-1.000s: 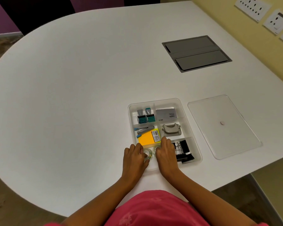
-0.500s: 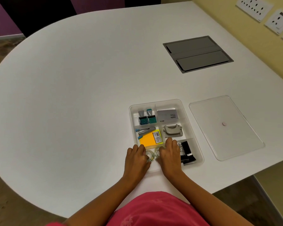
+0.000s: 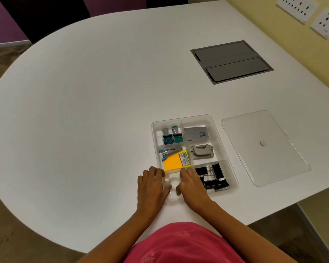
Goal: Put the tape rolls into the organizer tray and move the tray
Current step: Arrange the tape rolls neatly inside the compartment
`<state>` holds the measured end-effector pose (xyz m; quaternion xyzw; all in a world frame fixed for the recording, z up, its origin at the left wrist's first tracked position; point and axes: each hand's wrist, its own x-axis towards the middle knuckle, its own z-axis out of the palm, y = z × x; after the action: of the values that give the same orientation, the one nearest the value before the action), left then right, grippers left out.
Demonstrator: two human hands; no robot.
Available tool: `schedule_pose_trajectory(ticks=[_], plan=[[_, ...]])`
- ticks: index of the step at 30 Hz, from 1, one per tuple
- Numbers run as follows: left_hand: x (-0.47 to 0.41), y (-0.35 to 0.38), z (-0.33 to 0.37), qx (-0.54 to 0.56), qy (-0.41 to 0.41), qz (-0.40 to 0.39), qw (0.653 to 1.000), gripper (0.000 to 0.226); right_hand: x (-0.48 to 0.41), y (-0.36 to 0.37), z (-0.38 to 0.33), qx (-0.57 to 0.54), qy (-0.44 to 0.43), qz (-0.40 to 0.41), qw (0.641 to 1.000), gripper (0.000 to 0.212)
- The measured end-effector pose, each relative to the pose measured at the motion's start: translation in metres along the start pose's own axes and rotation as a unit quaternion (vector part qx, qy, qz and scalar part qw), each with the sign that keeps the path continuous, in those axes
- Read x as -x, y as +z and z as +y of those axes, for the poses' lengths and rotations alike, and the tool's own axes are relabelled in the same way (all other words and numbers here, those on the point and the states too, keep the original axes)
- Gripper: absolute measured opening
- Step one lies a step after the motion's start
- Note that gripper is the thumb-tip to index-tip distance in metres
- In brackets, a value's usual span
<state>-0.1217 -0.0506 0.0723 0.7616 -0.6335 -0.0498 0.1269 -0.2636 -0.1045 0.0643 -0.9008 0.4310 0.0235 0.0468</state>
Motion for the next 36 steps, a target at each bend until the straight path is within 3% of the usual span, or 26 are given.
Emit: schedule_pose_trajectory(ticks=[6,18,28,30,33,36], plan=[[-0.001,0.0,0.002,-0.043,0.008,-0.013,0.999,0.027,-0.007,0.005,-0.006,0.023,0.008,0.009,1.0,0.024],[-0.003,0.004,0.008,-0.04,0.03,-0.018,0.999,0.024,0.002,0.01,-0.005,-0.016,0.045,0.012,0.999,0.029],[-0.006,0.009,0.016,-0.006,0.132,-0.001,0.991,0.024,0.009,-0.012,0.003,-0.082,0.077,0.088,0.99,0.028],[-0.007,0.007,0.017,0.013,0.111,0.01,0.994,0.024,0.009,-0.011,0.003,-0.085,0.062,0.093,0.99,0.029],[-0.006,-0.001,0.017,0.126,-0.011,0.012,0.992,0.019,0.006,-0.013,0.002,-0.076,0.029,0.082,0.993,0.036],[-0.005,-0.004,0.01,0.264,-0.162,-0.021,0.951,0.016,-0.002,-0.013,0.001,-0.049,0.003,0.028,0.998,0.042]])
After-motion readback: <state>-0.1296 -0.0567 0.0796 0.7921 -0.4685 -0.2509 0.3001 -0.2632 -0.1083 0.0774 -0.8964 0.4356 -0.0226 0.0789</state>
